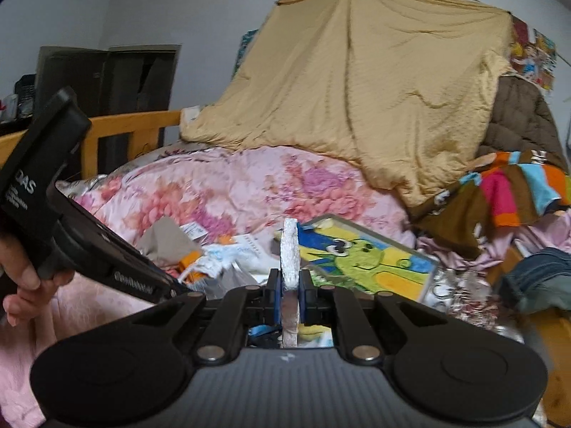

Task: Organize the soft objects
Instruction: 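Carry the masks into the frog tray with the left tool while the right tool drops the card there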

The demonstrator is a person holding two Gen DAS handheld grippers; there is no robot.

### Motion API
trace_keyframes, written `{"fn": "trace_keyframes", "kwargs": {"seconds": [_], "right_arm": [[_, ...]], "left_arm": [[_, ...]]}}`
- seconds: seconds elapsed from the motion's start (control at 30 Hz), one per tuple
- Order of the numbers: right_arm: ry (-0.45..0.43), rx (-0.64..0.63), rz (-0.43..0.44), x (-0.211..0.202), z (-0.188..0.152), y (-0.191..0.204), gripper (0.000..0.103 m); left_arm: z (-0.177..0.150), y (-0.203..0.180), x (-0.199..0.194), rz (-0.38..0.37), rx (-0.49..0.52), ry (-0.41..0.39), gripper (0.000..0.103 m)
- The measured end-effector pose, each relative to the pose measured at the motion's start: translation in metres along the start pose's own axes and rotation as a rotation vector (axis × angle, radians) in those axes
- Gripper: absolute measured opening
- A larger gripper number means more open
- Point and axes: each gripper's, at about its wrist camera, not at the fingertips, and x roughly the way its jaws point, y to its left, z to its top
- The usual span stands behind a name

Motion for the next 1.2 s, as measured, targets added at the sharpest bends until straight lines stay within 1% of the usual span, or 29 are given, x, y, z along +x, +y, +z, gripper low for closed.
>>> {"fn": "trace_keyframes", "kwargs": {"seconds": [0.13,0.23,0.33,0.4,0.53,0.6,0.67,0.73,0.77,0.83,0.9,1.0,1.07,1.13,1.2], "right_arm": [[0.011,0.044,-0.026,-0.011,0.036,-0.025,0.011],[0.028,0.048,-0.038,0.003,0.059,-0.044,0.011],[0.035,0.088,-0.036,0.030,0.076,-0.068,0.011],[0.027,0.143,-0.038,0.053,0.082,-0.091,0.011],[0.014,0.225,-0.022,0.107,0.080,-0.139,0.011],[0.013,0.227,-0.001,0.145,0.076,-0.164,0.011],[0.012,0.248,0.041,0.191,0.070,-0.193,0.011],[0.009,0.289,0.082,0.242,0.057,-0.224,0.011],[0.001,0.287,0.084,0.259,0.050,-0.233,0.011],[-0.013,0.282,0.089,0.292,0.033,-0.251,0.011],[0.002,0.320,0.085,0.317,0.016,-0.266,0.011],[0.052,0.351,0.102,0.348,-0.002,-0.282,0.011],[0.108,0.387,0.147,0.364,-0.008,-0.289,0.011],[0.169,0.435,0.205,0.375,-0.011,-0.294,0.011],[0.223,0.467,0.254,0.382,-0.008,-0.297,0.011]], "left_arm": [[0.038,-0.020,-0.027,-0.009,-0.002,-0.023,0.003],[0.072,-0.029,-0.033,-0.032,-0.039,-0.041,0.003],[0.106,-0.034,-0.023,-0.039,-0.067,-0.074,0.004],[0.129,-0.035,-0.007,-0.025,-0.073,-0.106,0.004],[0.173,-0.026,0.052,-0.012,-0.114,-0.149,0.004],[0.194,-0.019,0.093,-0.028,-0.105,-0.161,0.004],[0.212,-0.008,0.140,-0.057,-0.104,-0.167,0.004],[0.226,0.009,0.188,-0.099,-0.117,-0.154,0.004],[0.229,0.017,0.209,-0.107,-0.120,-0.148,0.004],[0.235,0.034,0.251,-0.120,-0.105,-0.139,0.004],[0.238,0.051,0.284,-0.105,-0.102,-0.125,0.004],[0.237,0.070,0.315,-0.084,-0.115,-0.063,0.004],[0.237,0.073,0.326,-0.076,-0.098,-0.009,0.004],[0.241,0.074,0.330,-0.090,-0.077,0.041,0.004],[0.245,0.071,0.330,-0.107,-0.064,0.088,0.005]]}}
